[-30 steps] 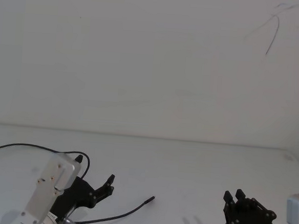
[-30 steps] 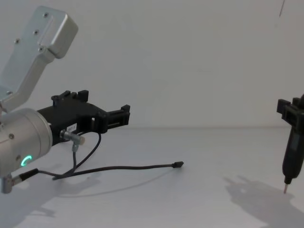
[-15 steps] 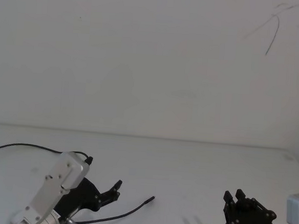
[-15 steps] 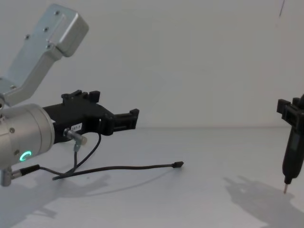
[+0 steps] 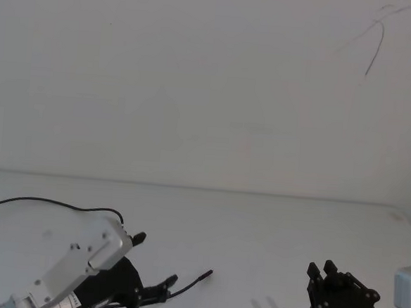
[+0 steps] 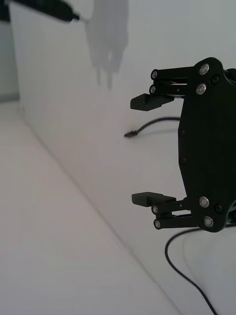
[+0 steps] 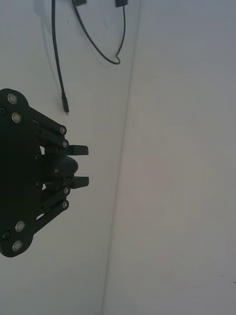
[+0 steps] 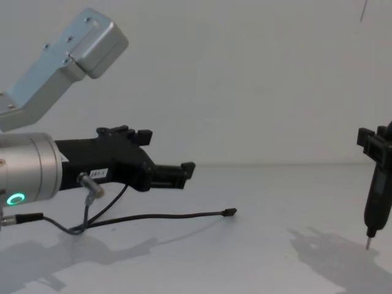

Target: Pick up the data cable with the one hand.

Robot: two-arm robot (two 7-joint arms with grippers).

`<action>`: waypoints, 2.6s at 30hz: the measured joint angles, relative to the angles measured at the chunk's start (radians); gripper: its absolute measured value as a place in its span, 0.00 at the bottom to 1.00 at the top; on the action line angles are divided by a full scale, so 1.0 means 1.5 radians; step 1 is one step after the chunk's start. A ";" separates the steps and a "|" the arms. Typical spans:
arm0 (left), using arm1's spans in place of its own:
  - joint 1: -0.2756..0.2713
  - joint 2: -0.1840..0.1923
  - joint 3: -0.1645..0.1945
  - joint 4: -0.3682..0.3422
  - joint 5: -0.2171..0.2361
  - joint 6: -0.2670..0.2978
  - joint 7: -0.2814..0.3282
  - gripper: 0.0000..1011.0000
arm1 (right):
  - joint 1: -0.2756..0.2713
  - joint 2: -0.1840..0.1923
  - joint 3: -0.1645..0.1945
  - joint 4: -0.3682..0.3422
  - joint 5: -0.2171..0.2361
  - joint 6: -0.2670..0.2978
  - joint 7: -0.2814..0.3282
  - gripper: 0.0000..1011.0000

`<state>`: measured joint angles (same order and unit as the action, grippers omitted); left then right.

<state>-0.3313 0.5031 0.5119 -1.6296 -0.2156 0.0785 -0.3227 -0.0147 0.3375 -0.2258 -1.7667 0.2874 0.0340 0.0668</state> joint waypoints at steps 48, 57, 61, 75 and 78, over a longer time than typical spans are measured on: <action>-0.102 0.042 0.075 0.129 0.012 0.035 -0.223 0.99 | 0.000 0.000 0.000 0.000 0.000 0.000 0.000 0.25; -0.108 0.028 0.077 0.139 0.019 0.049 -0.212 0.76 | 0.000 0.000 0.000 0.000 0.000 0.000 0.000 0.25; -0.109 0.024 0.078 0.142 0.021 0.053 -0.209 0.65 | 0.000 0.000 0.000 0.000 0.000 0.000 0.000 0.25; -0.111 0.018 0.079 0.146 0.024 0.059 -0.205 0.22 | 0.000 0.000 0.000 0.000 0.000 0.000 0.000 0.25; -0.111 0.018 0.079 0.147 0.024 0.059 -0.205 0.15 | 0.000 0.000 0.000 0.000 0.000 0.000 0.000 0.25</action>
<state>-0.4984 0.5294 0.6302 -1.4099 -0.1797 0.1672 -0.6304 -0.0146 0.3374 -0.2259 -1.7667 0.2874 0.0340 0.0668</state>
